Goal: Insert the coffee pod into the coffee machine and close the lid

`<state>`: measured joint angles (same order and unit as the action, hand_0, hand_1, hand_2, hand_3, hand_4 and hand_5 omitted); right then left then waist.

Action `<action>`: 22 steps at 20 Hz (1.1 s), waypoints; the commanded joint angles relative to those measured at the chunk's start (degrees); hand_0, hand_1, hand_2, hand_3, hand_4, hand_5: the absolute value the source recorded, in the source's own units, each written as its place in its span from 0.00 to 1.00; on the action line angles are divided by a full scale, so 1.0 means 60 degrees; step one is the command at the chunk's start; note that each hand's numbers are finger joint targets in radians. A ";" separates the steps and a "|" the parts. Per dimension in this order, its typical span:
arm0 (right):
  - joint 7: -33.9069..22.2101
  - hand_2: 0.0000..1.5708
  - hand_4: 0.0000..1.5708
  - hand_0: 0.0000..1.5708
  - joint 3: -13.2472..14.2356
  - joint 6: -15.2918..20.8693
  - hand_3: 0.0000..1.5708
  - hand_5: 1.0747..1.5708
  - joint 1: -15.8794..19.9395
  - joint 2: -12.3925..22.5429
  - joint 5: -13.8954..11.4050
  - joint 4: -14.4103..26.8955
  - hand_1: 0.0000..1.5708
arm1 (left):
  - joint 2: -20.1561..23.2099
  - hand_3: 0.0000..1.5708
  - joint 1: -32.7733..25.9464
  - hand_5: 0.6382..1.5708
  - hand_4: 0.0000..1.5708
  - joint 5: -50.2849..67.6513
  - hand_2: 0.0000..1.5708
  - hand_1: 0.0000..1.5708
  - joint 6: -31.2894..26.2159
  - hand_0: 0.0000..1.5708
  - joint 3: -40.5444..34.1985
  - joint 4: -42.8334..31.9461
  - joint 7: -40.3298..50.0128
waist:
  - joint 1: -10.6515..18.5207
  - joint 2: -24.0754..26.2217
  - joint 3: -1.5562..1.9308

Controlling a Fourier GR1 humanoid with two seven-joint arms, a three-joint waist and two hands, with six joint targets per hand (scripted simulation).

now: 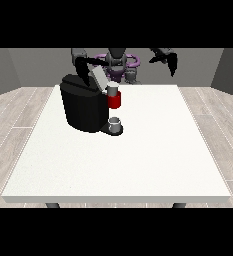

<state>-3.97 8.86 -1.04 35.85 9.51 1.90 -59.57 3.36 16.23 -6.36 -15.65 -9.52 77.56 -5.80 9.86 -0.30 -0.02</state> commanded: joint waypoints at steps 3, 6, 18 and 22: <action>-0.0059 0.00 0.00 0.00 -0.0421 -0.0126 0.00 1.00 0.0518 -0.0177 -0.0178 0.0088 0.00 | 0.0305 0.00 -0.0297 1.00 0.21 -0.0099 0.00 0.00 0.0337 0.00 -0.0070 0.0141 -0.0373 | -0.0353 -0.0336 0.0003; -0.0328 0.00 0.08 0.00 -0.0111 -0.0304 0.00 1.00 0.1271 0.0264 -0.0025 0.0365 0.00 | 0.0275 0.00 0.0155 1.00 0.22 0.0145 0.00 0.00 0.0369 0.00 -0.0083 0.0346 0.0436 | -0.0213 -0.0525 0.0004; -0.0357 0.00 0.00 0.00 -0.0719 -0.0058 0.00 1.00 0.2166 0.0135 -0.0784 0.0399 0.00 | 0.0092 0.00 -0.0691 1.00 0.25 -0.0284 0.00 0.00 0.0346 0.00 0.0611 0.0573 -0.0216 | 0.0422 -0.0554 0.0003; -0.0540 0.00 0.00 0.00 -0.0992 0.0215 0.00 1.00 0.2367 -0.0256 -0.0967 0.0115 0.00 | 0.0330 0.00 -0.0271 1.00 0.23 -0.0067 0.00 0.00 0.0179 0.00 0.0372 0.0348 -0.0238 | 0.0605 -0.0868 0.0001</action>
<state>-9.85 5.57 0.86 46.43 11.03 -3.23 -57.93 5.02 14.35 -7.09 -14.01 -7.31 80.02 -6.78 10.75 -5.06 0.51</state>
